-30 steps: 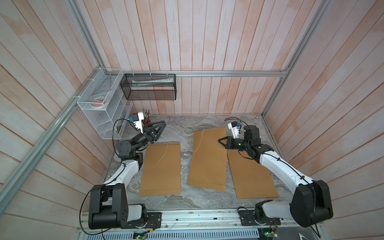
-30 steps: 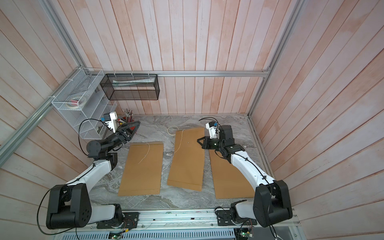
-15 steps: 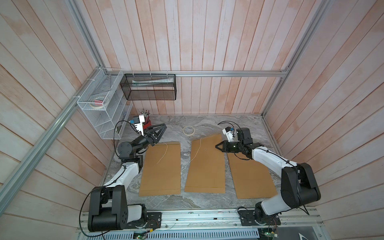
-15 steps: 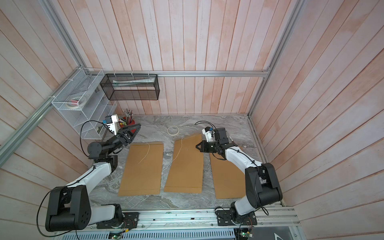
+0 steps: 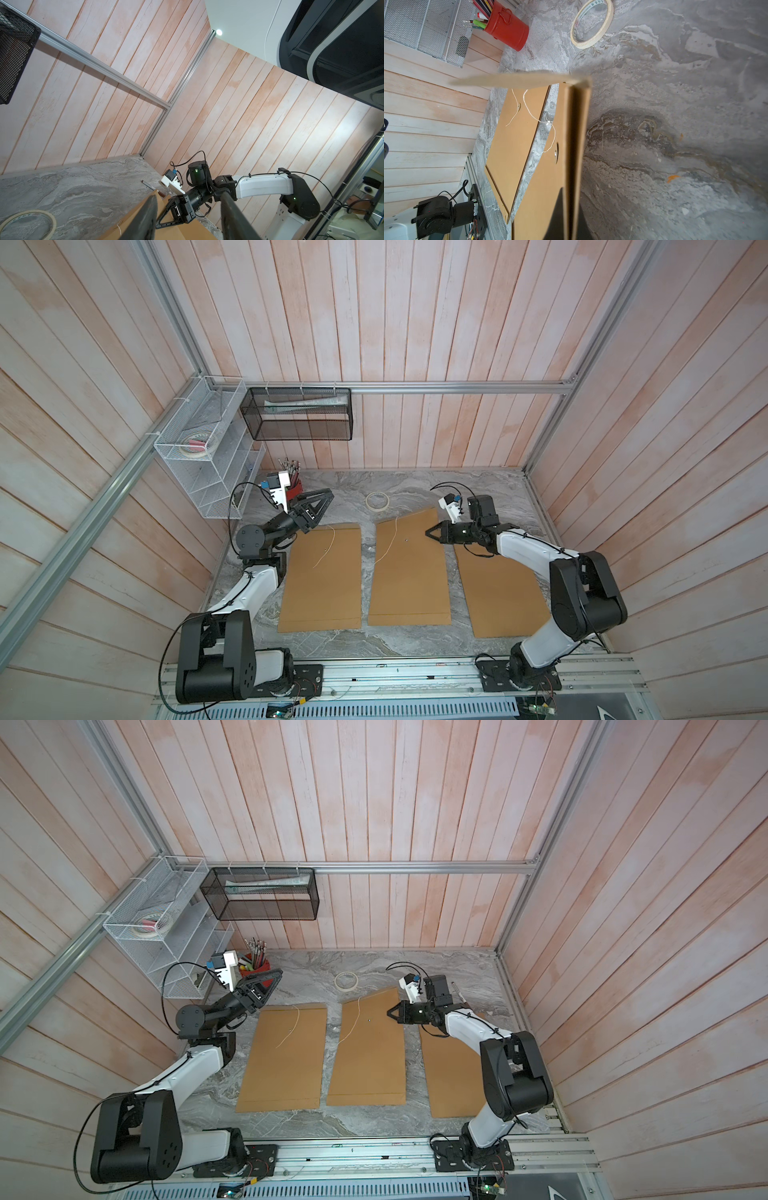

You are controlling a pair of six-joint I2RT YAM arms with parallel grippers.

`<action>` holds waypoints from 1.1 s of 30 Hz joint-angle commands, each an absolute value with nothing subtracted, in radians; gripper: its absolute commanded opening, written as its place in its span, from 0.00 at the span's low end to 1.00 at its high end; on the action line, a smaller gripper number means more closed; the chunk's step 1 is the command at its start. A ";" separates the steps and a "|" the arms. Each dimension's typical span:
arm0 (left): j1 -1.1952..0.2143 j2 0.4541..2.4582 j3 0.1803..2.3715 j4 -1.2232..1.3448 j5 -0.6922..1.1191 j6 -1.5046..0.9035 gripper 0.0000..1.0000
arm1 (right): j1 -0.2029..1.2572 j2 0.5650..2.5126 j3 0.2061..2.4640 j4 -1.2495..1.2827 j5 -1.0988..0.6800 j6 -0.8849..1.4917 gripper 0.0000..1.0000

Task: Open the file bag
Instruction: Place the file bag at the center of the board.

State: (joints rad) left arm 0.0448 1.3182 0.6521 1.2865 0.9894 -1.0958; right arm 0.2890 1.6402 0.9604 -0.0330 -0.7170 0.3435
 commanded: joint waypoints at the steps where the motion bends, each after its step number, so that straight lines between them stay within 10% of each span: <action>1: 0.046 1.311 0.639 1.304 0.996 -1.094 0.51 | 0.287 1.663 0.974 0.006 -0.746 0.340 0.00; 15: 0.046 1.310 0.633 1.304 0.997 -1.092 0.51 | 0.289 1.755 1.012 0.035 -0.774 0.359 0.01; 33: 0.046 1.316 0.633 1.306 0.999 -1.091 0.52 | 0.289 1.772 1.035 0.005 -0.722 0.366 0.50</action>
State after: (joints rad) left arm 0.0448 1.3182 0.6430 1.2900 0.9894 -1.0954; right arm 0.2890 1.7676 1.0058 0.0181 -0.7452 0.3645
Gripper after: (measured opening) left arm 0.516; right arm 0.485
